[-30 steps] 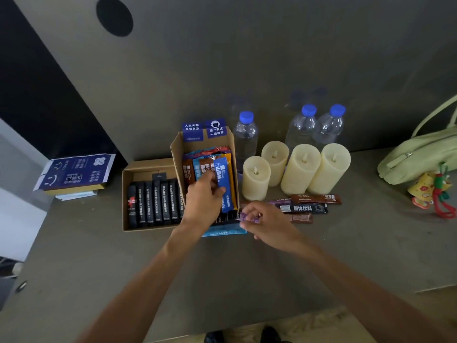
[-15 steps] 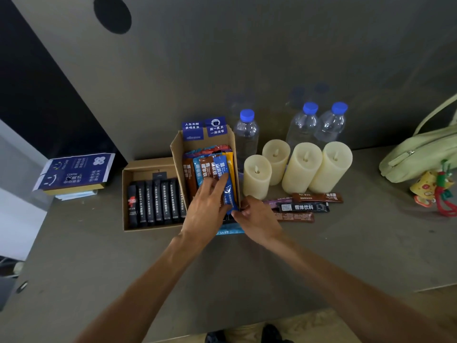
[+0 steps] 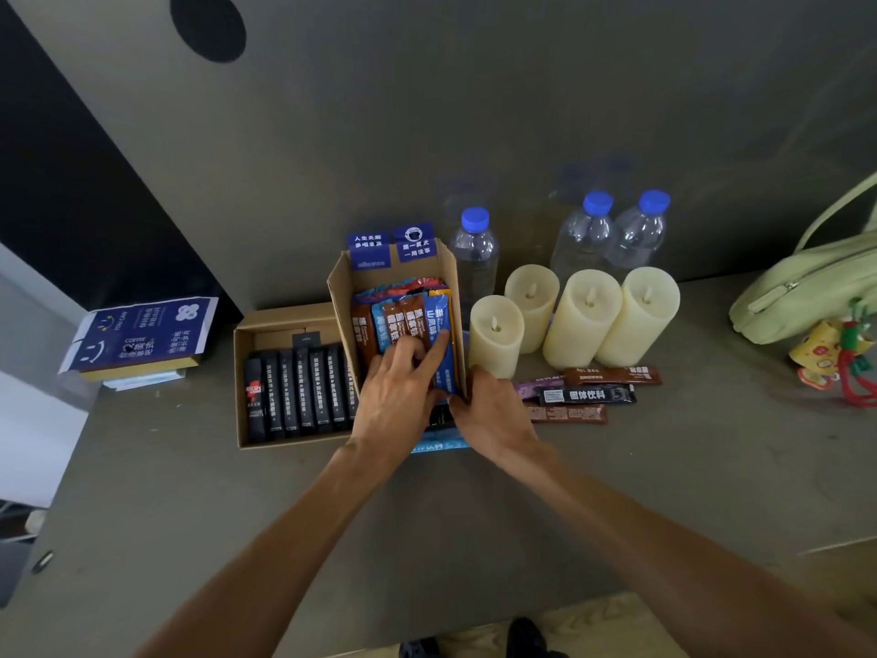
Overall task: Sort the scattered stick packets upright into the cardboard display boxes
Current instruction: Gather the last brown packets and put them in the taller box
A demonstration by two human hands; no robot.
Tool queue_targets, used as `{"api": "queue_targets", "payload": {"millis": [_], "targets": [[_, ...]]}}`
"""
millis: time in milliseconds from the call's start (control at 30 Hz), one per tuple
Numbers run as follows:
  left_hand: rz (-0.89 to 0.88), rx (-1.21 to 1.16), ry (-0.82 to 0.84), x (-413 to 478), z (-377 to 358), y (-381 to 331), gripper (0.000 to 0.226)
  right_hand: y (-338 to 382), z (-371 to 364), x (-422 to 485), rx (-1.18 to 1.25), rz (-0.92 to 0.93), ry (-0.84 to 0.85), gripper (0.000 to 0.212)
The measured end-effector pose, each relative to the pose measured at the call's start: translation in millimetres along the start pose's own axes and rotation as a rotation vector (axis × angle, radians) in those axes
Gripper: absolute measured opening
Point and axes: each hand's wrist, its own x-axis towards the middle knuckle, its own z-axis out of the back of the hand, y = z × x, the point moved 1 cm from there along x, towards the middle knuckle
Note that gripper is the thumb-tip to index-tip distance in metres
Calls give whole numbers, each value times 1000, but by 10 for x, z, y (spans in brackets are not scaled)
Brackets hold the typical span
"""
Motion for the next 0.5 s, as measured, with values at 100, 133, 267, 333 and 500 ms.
{"api": "queue_targets", "payload": {"millis": [100, 133, 267, 333, 500], "targets": [[-4, 2, 5, 3, -11, 5, 86, 9, -14, -20, 0, -8, -19, 24], [-4, 5, 3, 2, -10, 5, 86, 8, -19, -27, -1, -12, -23, 24], [-11, 4, -3, -3, 7, 1, 87, -24, -15, -26, 55, -10, 5, 17], [-16, 8, -14, -5, 17, -1, 88, -38, 27, -37, 106, 24, 41, 12], [-23, -4, -31, -19, 40, 0, 88, -192, 170, -193, 142, 58, 161, 19]]}}
